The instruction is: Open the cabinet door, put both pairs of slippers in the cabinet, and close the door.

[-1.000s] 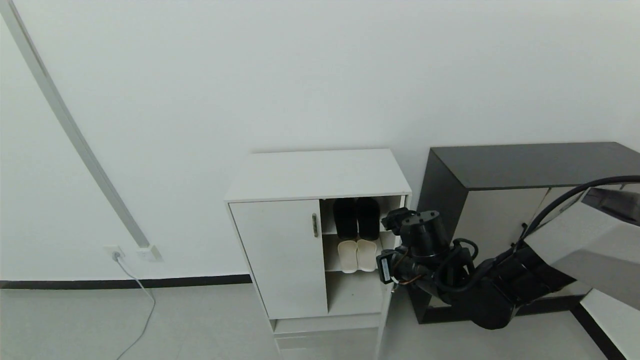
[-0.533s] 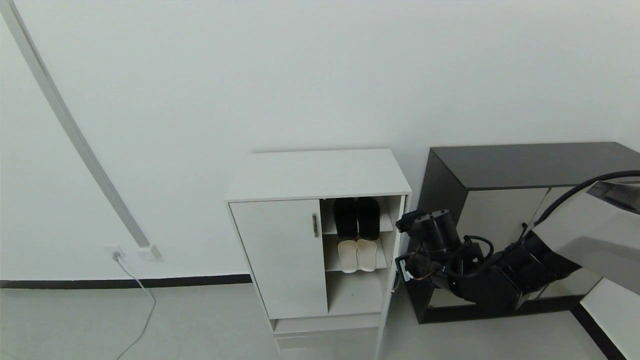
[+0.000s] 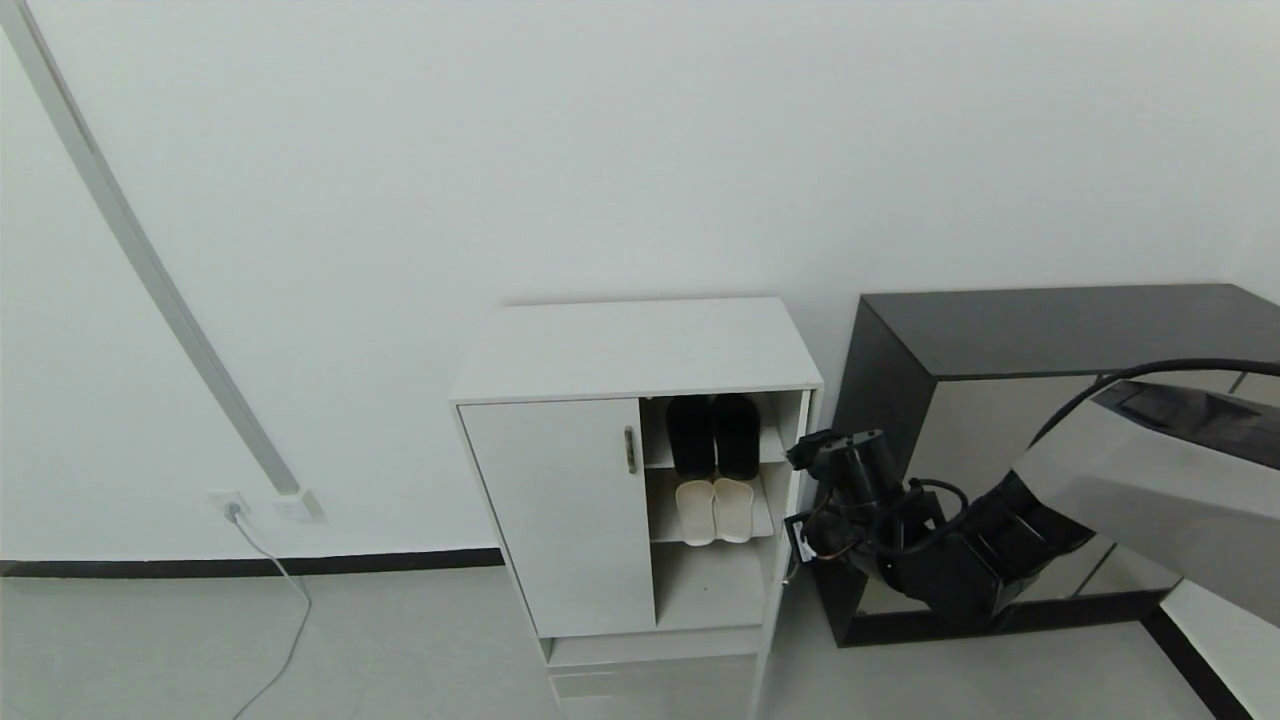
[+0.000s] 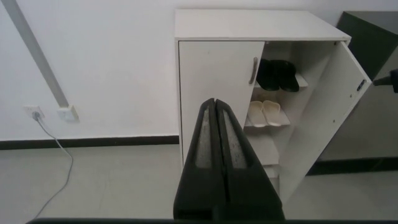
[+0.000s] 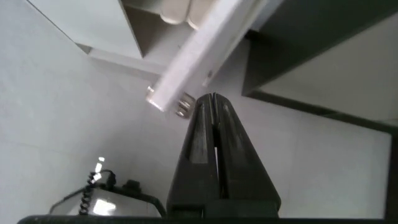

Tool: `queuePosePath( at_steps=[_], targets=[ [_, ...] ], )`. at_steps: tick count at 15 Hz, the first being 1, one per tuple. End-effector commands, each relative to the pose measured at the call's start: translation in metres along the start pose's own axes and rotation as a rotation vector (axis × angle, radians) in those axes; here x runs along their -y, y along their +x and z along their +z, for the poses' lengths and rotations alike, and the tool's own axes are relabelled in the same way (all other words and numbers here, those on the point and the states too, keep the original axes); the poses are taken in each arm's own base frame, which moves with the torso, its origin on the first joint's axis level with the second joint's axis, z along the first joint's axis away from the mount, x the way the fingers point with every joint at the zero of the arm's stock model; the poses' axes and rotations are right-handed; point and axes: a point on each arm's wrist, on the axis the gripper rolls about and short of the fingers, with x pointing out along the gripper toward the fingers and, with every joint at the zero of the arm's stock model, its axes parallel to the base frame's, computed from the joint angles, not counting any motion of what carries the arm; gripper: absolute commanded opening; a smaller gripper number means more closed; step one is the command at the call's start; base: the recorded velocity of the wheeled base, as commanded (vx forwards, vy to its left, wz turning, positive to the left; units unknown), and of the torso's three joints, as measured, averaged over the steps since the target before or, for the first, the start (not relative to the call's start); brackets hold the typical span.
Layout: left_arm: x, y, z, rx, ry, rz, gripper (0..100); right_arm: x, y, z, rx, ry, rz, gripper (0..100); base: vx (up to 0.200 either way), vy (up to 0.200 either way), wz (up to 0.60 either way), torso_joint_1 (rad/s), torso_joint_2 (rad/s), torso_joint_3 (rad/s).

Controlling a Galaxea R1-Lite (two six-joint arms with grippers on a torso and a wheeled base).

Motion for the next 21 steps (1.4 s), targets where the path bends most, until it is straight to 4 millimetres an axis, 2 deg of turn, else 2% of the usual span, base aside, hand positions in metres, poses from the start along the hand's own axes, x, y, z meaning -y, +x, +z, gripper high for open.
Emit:
queuePosePath(
  at_steps=[1,4,6,10,12,13,16,21],
  targets=[
    [0.0,0.0,0.0,0.002,-0.001,0.001,0,-0.005,0.017,-0.007,0.033,0.011,0.01,0,0.0,0.0,0.0,0.0,0.0,0.0],
    [0.0,0.0,0.0,-0.002,-0.001,0.0,0,-0.016,0.031,-0.004,0.154,0.091,0.056,0,0.0,0.0,0.0,0.0,0.0,0.0],
    [0.0,0.0,0.0,-0.002,-0.001,0.0,0,-0.018,0.026,0.005,0.222,0.166,0.158,0,0.0,0.0,0.0,0.0,0.0,0.0],
    [0.0,0.0,0.0,0.0,-0.001,0.001,0,-0.011,0.018,0.01,0.317,0.225,0.28,0,0.0,0.0,0.0,0.0,0.0,0.0],
    [0.0,0.0,0.0,0.0,-0.001,-0.002,0,0.002,0.008,-0.001,0.311,0.222,0.348,0,0.0,0.0,0.0,0.0,0.0,0.0],
    [0.0,0.0,0.0,-0.002,-0.001,-0.002,0,0.014,0.0,-0.013,0.267,0.194,0.375,0,0.2,0.0,0.0,-0.002,0.0,0.002],
    [0.0,0.0,0.0,0.0,0.001,-0.005,0,0.023,-0.008,-0.038,0.201,0.125,0.353,0,0.2,0.0,0.0,0.002,0.0,0.002],
    [0.0,0.0,0.0,0.0,0.001,-0.007,0,0.029,-0.009,-0.046,0.173,0.127,0.344,0,0.2,0.0,0.0,0.003,0.0,0.006]
  ],
)
